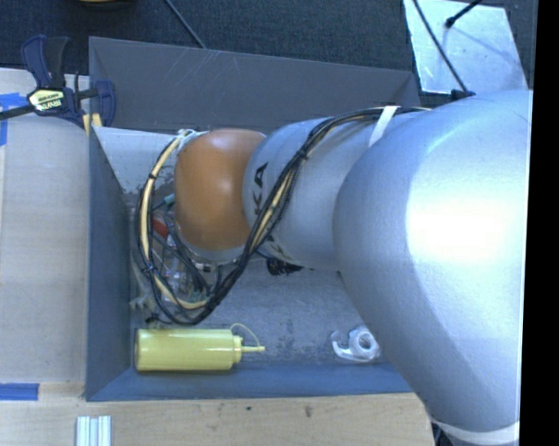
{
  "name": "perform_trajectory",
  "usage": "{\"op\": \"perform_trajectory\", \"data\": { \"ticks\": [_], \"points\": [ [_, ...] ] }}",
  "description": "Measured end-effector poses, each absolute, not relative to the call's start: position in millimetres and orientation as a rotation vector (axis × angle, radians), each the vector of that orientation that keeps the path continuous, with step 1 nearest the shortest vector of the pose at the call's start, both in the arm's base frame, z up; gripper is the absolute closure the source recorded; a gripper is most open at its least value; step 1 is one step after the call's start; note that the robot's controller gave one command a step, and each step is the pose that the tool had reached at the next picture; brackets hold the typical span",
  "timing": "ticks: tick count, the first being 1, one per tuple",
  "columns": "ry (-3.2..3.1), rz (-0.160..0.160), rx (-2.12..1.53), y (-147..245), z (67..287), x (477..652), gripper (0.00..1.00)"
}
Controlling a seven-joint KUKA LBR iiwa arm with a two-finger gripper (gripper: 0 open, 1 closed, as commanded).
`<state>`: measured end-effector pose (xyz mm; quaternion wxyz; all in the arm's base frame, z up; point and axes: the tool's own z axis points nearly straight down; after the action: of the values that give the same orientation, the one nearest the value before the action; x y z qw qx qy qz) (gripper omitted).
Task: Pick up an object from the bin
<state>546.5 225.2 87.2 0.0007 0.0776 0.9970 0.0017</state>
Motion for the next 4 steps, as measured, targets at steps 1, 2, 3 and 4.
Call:
{"op": "perform_trajectory", "data": {
  "ticks": [1, 2, 3, 4],
  "points": [
    [3.101, 0.004, 0.469, 239, 108, 590.2, 0.0],
    [3.115, 0.006, 0.418, 246, 73, 601.5, 0.0],
    [3.016, 0.016, 0.846, 235, 75, 610.2, 1.0],
    [3.016, 0.016, 0.846, 235, 75, 610.2, 1.0]
  ]
}}
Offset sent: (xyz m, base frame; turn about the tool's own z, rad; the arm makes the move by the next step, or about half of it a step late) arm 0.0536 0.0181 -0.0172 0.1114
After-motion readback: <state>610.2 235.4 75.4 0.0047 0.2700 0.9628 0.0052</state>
